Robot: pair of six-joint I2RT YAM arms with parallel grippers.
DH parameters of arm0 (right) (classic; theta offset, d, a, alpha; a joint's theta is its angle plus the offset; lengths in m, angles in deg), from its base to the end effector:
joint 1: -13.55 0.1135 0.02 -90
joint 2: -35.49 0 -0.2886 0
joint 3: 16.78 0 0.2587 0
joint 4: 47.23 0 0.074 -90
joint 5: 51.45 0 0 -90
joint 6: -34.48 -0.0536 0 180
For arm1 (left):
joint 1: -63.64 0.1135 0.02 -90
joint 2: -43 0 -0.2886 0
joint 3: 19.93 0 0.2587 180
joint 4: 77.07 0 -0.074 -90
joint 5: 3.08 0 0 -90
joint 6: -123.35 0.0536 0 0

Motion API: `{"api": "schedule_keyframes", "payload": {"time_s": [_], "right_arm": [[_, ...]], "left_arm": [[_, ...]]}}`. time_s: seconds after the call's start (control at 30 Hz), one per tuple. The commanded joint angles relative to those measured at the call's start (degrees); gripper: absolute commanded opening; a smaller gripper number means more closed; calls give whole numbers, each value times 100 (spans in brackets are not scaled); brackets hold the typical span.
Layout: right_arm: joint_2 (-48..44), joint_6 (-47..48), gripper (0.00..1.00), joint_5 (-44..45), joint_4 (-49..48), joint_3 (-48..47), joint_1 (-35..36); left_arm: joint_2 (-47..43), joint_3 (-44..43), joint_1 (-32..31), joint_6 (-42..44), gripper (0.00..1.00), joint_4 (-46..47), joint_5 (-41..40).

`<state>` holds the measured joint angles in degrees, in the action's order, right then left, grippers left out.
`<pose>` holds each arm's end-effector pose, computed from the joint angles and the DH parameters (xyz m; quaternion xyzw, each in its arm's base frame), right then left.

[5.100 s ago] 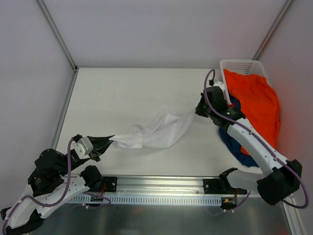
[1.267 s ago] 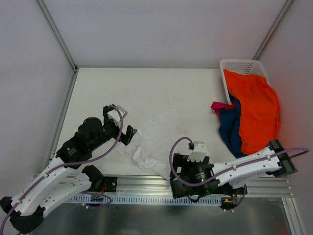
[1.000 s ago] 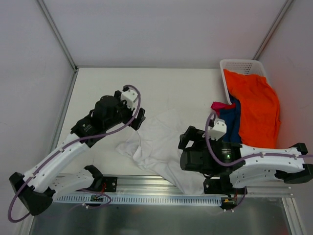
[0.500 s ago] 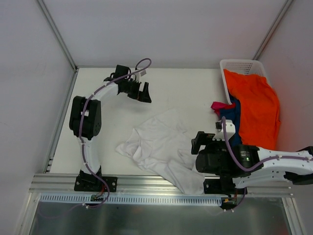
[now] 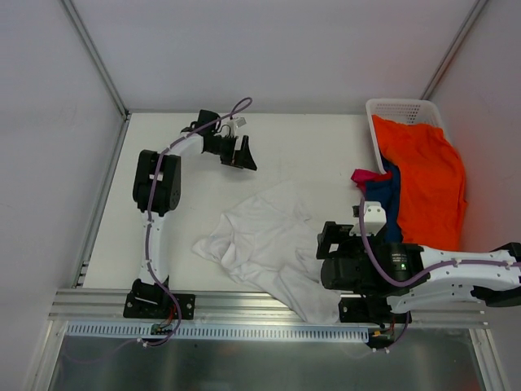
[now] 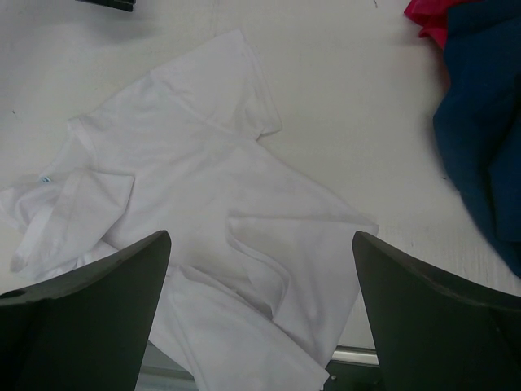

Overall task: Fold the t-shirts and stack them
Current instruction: Flatten out the tshirt

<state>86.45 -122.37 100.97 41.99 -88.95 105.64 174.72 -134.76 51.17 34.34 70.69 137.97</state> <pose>0.0432 0.1181 0.3396 -0.0870 0.8409 0.0674 0.5299 0.5086 -0.1552 0.1723 0.2485 0.8222 -0.4333 0.2731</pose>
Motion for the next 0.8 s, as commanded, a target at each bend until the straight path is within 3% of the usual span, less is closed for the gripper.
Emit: {"api": "schedule_keyframes", "payload": {"time_s": [0.0, 0.37, 0.77], "right_arm": [[-16, -30, 99, 289, 320, -12, 28], [-411, -126, 99, 140, 311, 216, 28], [-297, -197, 99, 96, 276, 172, 160]], "left_arm": [[143, -176, -211, -73, 99, -147, 292], [521, 132, -1187, -240, 94, -288, 151], [468, 589, -1372, -152, 80, -288, 230]]}}
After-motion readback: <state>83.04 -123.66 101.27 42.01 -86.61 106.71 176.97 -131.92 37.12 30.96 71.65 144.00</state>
